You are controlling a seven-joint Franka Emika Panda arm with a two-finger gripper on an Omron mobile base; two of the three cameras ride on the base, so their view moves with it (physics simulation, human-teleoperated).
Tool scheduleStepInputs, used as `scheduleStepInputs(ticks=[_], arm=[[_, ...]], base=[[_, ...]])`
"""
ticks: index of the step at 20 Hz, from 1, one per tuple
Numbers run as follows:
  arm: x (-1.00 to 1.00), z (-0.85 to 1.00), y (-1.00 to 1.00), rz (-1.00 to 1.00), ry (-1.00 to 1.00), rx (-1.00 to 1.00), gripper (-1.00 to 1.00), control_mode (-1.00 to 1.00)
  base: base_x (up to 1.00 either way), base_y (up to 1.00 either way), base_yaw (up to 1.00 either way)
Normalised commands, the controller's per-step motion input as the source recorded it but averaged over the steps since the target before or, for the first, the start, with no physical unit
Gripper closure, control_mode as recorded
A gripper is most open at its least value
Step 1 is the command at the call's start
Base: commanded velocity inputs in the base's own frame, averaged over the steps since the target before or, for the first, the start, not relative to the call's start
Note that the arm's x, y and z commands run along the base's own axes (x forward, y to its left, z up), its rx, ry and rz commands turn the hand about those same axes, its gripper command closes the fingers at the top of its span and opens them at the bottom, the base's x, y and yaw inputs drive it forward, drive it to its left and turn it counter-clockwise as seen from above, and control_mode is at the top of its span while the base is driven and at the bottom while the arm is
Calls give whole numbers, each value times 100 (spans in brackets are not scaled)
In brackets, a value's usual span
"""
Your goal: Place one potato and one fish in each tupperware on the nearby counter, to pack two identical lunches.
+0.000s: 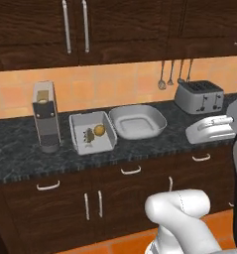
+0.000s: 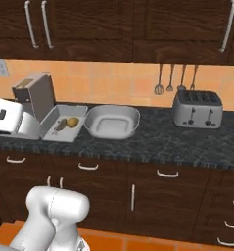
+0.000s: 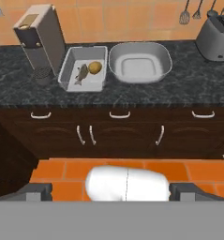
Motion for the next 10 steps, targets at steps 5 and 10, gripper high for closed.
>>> scheduleStepInputs(ticks=[5,10], arm=[[0,0,0,0,0,0,-100,100],[0,0,0,0,0,0,-100,100]], base=[[-1,-100,3],[-12,-100,20]])
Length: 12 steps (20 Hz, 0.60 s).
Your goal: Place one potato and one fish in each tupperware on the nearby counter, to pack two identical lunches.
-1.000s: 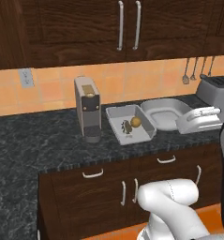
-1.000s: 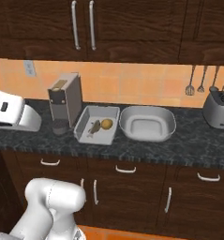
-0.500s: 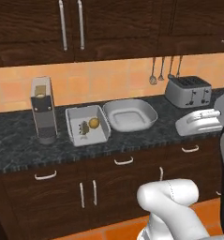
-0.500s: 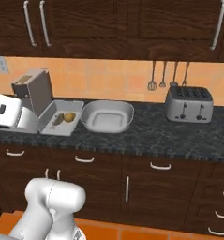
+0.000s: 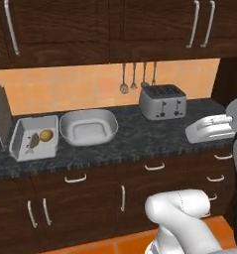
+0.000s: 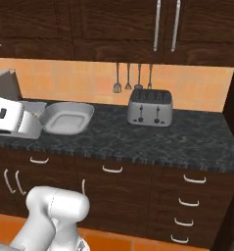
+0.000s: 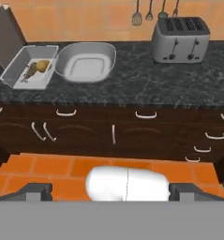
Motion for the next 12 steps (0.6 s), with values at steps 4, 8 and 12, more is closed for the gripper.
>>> scheduleStepInputs(ticks=[4,8,12], arm=[[0,0,0,0,0,0,-100,100],[0,0,0,0,0,0,-100,100],[0,0,0,0,0,0,-100,100]], base=[[-26,-100,14],[-58,-100,8],[-49,-100,1]])
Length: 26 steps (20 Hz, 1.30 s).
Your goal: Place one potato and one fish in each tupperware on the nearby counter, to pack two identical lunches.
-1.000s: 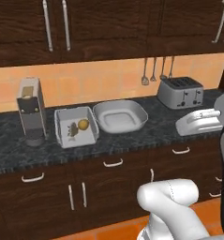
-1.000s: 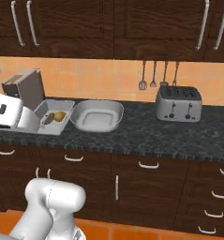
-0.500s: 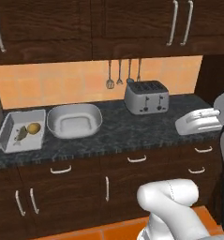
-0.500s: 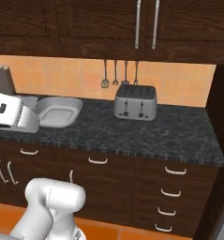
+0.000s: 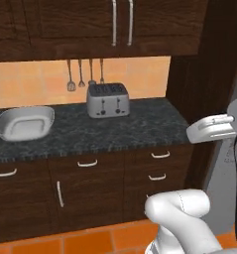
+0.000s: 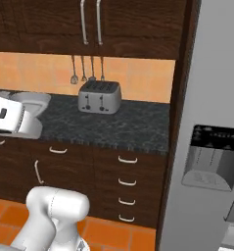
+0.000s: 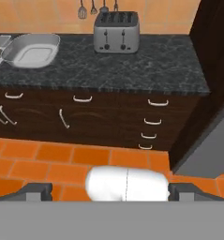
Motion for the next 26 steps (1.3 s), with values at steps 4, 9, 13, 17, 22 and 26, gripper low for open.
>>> scheduleStepInputs(ticks=[4,9,13,17,22,26], arm=[[0,0,0,0,0,0,-100,100],[0,0,0,0,0,0,-100,100],[0,0,0,0,0,0,-100,100],[0,0,0,0,0,0,-100,100],[0,0,0,0,0,0,-100,100],[0,0,0,0,0,0,-100,100]], base=[[-8,-100,0],[-1,-100,6],[0,-98,8],[0,-95,14],[1,-69,5],[18,-35,0]])
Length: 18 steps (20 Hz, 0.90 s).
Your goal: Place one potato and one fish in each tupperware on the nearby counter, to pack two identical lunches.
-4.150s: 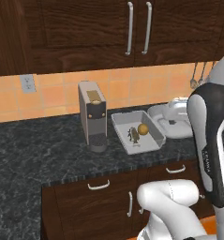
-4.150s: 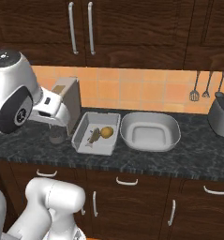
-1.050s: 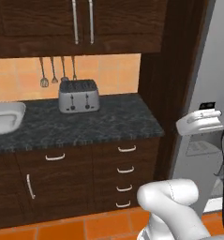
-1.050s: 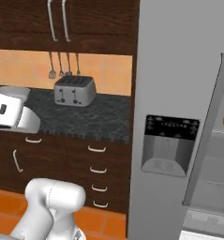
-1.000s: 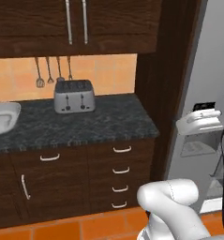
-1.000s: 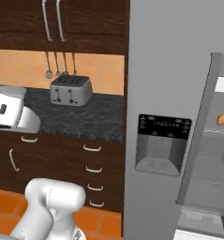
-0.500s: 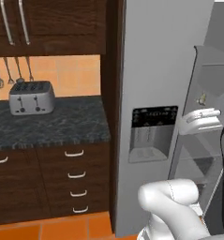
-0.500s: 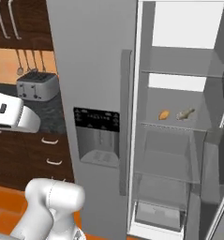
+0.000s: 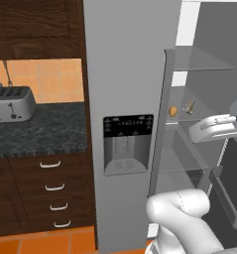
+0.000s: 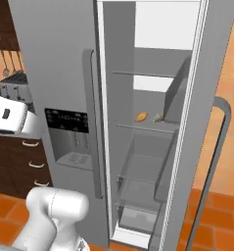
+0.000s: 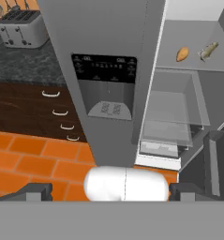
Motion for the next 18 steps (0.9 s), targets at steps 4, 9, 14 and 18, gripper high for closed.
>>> scheduleStepInputs(ticks=[4,9,14,18], arm=[[0,0,0,0,0,0,-100,100],[0,0,0,0,0,0,-100,100],[0,0,0,0,0,0,-100,100],[0,0,0,0,0,0,-100,100]], base=[[33,-33,0],[31,-41,0],[32,-36,0],[44,-33,-3]])
